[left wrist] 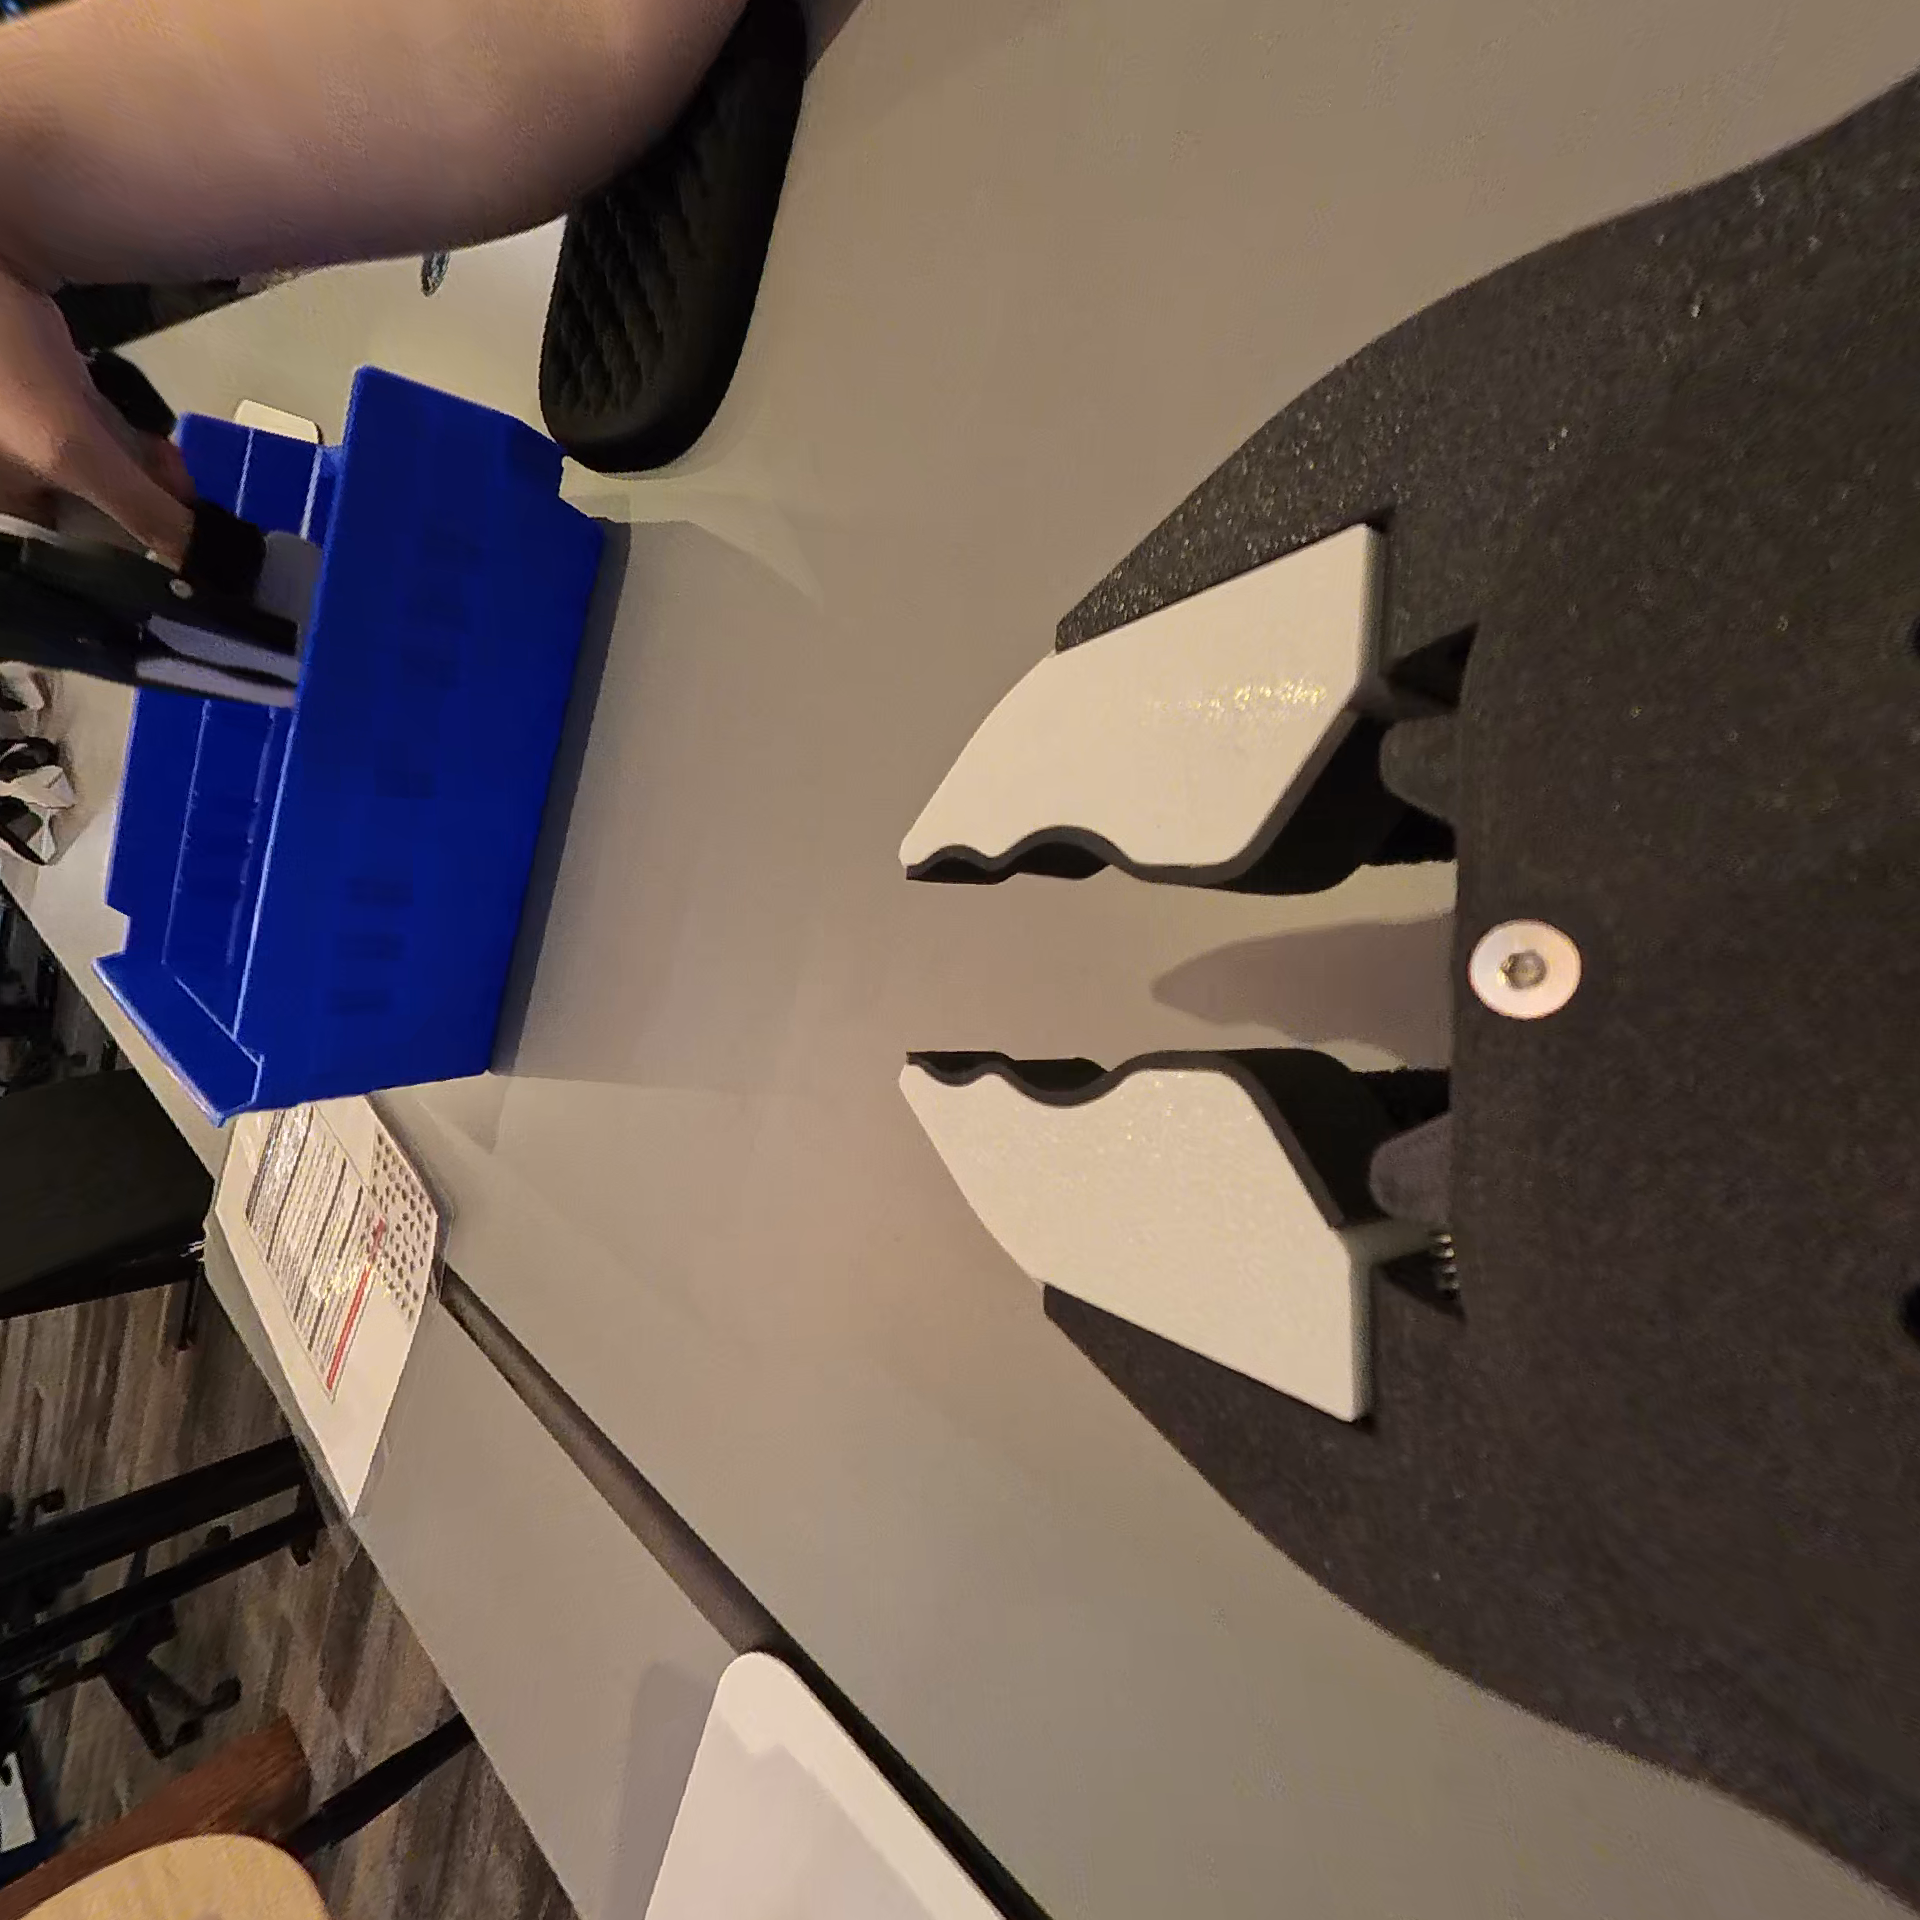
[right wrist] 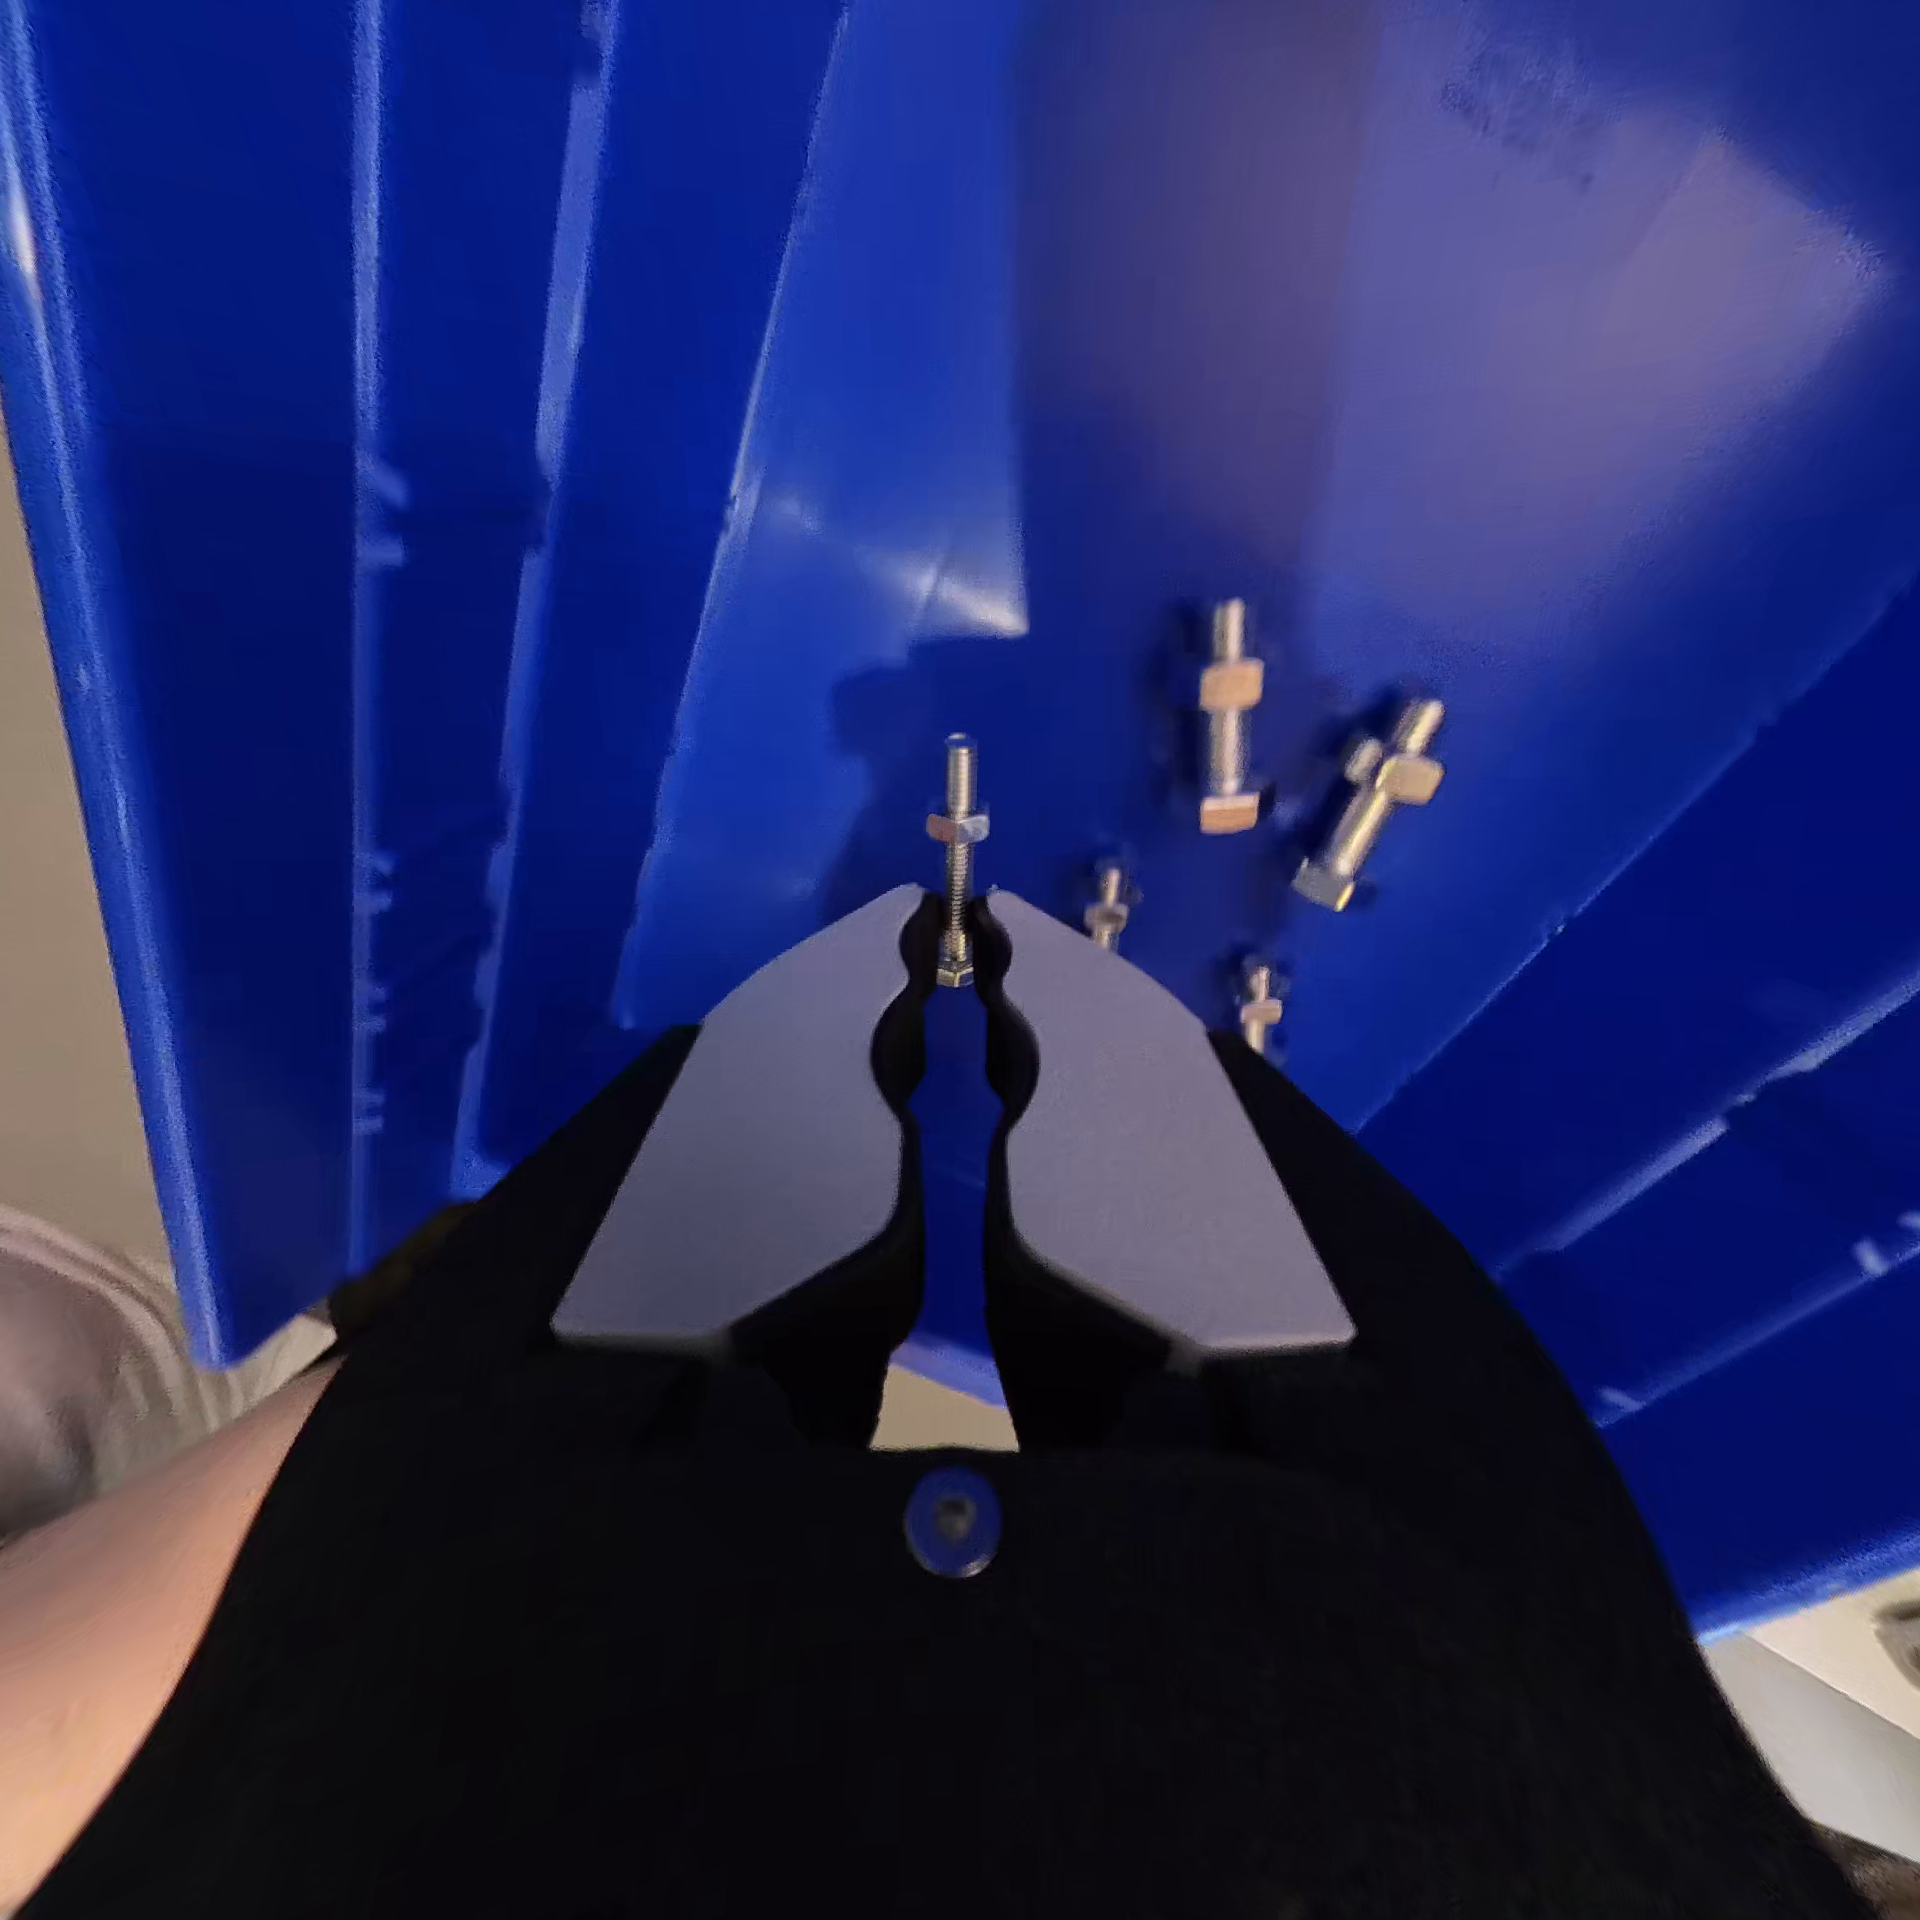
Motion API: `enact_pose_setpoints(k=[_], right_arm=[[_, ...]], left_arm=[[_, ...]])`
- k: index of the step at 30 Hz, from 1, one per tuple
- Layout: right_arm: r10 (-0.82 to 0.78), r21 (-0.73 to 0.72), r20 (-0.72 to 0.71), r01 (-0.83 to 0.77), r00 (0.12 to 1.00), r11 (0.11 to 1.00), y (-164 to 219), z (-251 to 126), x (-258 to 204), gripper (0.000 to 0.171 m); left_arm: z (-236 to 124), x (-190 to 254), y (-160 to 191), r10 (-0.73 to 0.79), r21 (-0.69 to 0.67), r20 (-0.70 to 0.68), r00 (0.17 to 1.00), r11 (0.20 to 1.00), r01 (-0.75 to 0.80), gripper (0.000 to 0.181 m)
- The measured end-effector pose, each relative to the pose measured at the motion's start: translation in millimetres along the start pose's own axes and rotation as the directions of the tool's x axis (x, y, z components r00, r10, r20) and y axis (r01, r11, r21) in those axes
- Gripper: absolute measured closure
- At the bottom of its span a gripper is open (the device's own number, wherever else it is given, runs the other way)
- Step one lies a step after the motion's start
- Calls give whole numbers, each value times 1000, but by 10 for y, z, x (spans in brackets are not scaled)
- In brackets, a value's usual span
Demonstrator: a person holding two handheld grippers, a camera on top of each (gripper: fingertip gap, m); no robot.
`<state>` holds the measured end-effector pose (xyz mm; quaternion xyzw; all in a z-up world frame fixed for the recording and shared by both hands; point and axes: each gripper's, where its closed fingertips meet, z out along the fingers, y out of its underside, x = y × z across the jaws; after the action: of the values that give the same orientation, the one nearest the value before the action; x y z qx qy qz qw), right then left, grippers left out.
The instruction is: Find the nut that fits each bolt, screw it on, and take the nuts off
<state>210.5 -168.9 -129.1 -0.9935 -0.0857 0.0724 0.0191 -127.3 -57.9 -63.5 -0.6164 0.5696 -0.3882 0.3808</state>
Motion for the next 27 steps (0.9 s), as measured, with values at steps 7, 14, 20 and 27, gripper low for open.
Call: enact_pose_setpoints(k=[7,14,20,27], right_arm=[[-41,-84,-91,33,995,996,-227,227,28,166],[-76,-110,-158,59,984,992,-346,323,86,166],[-31,8,-130,32,991,999,-399,136,101,154],[6,357,-298,105,955,928,-614,-792,56,156]], left_arm=[[20,14,40,20,-25,-1,1000,999,-20,155],[-24,-9,-15,21,-9,12,1000,1000,-21,155],[-274,-114,-279,12,71,52,999,997,-16,143],[-1125,-397,-823,113,143,302,946,976,-162,140]])
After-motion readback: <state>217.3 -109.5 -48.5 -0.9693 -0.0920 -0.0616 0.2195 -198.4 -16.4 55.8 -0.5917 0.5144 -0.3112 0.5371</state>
